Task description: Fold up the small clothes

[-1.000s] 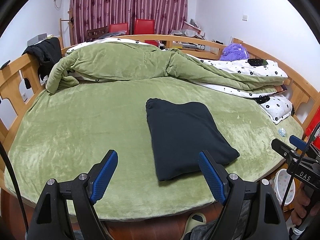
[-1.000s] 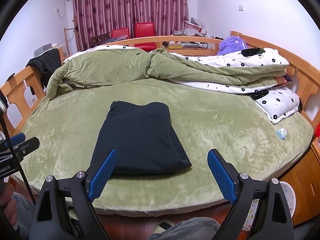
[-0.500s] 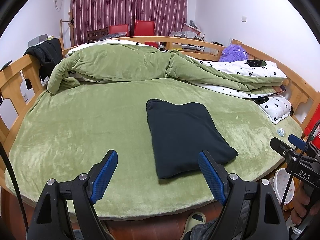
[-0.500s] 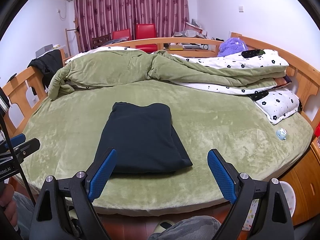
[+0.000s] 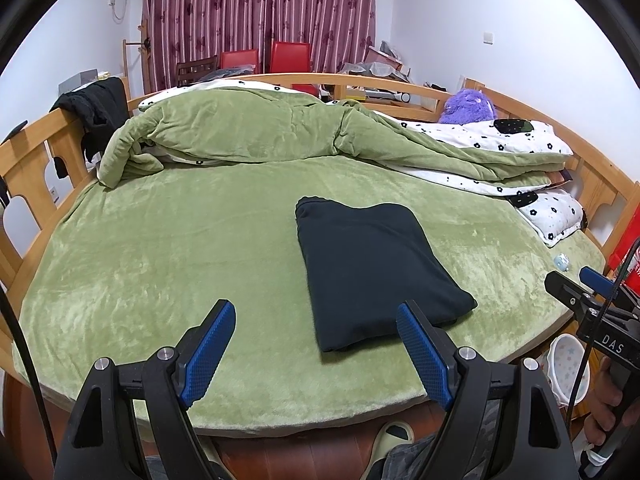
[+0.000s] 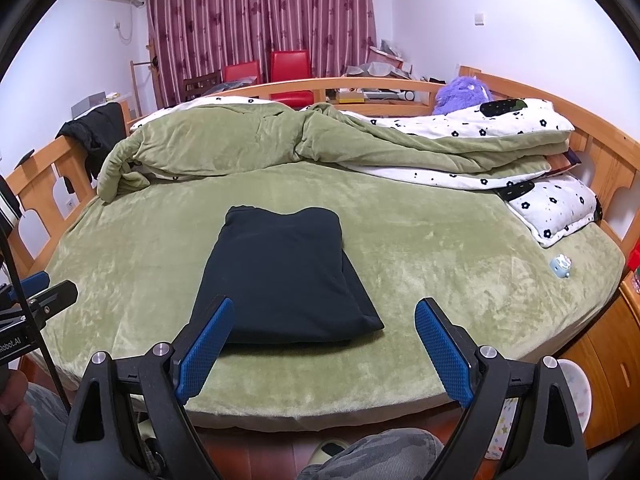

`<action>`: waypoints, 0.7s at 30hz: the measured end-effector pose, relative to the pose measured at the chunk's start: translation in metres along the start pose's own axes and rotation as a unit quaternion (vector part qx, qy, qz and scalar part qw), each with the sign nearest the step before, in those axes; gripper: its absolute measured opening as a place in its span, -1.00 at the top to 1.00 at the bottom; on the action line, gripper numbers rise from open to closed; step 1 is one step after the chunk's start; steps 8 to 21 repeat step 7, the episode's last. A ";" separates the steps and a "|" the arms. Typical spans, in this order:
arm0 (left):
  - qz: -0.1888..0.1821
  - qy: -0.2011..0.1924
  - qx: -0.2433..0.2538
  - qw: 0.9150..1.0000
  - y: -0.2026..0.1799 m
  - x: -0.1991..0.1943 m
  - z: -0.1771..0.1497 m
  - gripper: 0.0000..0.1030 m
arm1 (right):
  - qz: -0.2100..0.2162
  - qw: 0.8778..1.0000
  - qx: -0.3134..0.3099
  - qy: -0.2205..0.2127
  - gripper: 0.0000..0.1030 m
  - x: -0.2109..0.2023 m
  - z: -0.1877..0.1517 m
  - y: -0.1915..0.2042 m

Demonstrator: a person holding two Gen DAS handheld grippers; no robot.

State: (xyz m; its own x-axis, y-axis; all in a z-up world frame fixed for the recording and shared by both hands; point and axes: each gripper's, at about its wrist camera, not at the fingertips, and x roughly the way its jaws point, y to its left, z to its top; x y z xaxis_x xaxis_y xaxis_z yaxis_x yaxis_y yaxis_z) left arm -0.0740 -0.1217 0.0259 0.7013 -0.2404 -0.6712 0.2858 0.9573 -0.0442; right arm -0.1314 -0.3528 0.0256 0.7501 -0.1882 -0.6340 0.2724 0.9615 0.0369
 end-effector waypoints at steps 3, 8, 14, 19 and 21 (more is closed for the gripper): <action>-0.001 0.000 0.000 1.000 0.001 0.000 0.000 -0.59 | 0.000 1.000 0.000 -0.001 -0.76 -0.002 -0.001 0.000; -0.002 0.000 0.005 1.000 0.000 -0.002 -0.001 -0.62 | -0.001 1.000 0.000 -0.001 -0.76 -0.003 -0.001 0.000; -0.002 0.000 0.005 1.000 0.000 -0.002 -0.001 -0.62 | -0.001 1.000 0.000 -0.001 -0.76 -0.003 -0.001 0.000; -0.002 0.000 0.005 1.000 0.000 -0.002 -0.001 -0.62 | -0.001 1.000 0.000 -0.001 -0.76 -0.003 -0.001 0.000; -0.002 0.000 0.005 1.000 0.000 -0.002 -0.001 -0.62 | -0.001 1.000 0.000 -0.001 -0.76 -0.003 -0.001 0.000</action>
